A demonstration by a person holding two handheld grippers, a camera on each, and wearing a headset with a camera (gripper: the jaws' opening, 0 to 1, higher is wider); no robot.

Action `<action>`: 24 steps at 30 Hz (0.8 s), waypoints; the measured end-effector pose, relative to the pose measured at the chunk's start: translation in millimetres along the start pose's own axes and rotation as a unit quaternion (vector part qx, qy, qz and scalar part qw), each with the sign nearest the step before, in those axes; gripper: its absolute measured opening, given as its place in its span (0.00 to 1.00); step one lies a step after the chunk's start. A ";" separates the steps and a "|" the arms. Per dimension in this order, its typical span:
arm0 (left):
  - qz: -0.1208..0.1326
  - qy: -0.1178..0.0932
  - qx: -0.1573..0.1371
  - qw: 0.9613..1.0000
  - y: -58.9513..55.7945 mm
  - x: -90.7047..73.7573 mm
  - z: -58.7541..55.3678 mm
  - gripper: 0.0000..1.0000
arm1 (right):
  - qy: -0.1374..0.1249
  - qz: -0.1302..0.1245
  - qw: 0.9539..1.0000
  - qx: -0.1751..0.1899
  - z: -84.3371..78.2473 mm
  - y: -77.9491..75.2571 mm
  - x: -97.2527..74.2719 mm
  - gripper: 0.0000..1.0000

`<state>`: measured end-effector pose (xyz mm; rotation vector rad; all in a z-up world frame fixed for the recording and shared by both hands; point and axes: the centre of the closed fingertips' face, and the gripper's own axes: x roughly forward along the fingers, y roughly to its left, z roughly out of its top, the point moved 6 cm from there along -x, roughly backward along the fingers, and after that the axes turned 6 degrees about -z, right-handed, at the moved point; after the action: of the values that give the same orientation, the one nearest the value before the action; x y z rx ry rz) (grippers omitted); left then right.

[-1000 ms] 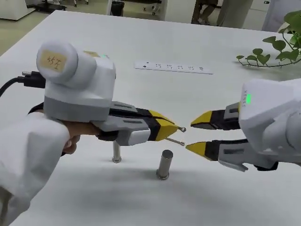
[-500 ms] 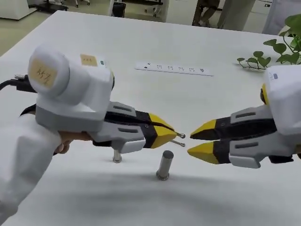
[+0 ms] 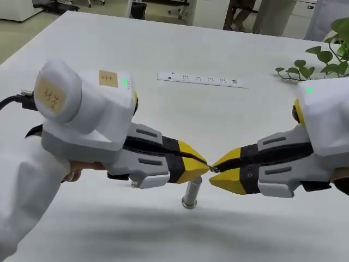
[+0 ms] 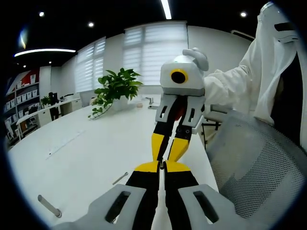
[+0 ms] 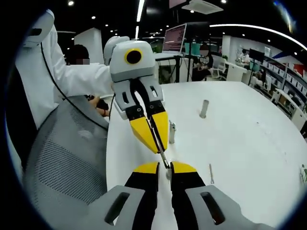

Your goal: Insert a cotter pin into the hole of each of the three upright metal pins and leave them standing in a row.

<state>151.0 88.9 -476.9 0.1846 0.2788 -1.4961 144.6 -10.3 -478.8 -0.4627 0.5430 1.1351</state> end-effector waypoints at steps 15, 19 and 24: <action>-0.023 0.003 0.006 1.000 -8.9 1.0 -5.0 0.00 | 0.010 0.028 0.999 -0.032 -2.1 6.9 -4.1 0.00; -0.033 -0.004 -0.005 0.999 -12.6 1.1 -6.4 0.00 | 0.011 0.038 0.998 -0.055 -1.1 11.9 -8.3 0.00; -0.017 -0.002 -0.011 1.000 -8.4 0.0 -8.3 0.04 | 0.019 0.031 0.996 -0.079 -0.9 10.4 -10.5 0.00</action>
<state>142.0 90.7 -484.4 0.1605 0.2968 -1.5268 131.4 -14.6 -473.7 -0.6092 0.5051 1.2371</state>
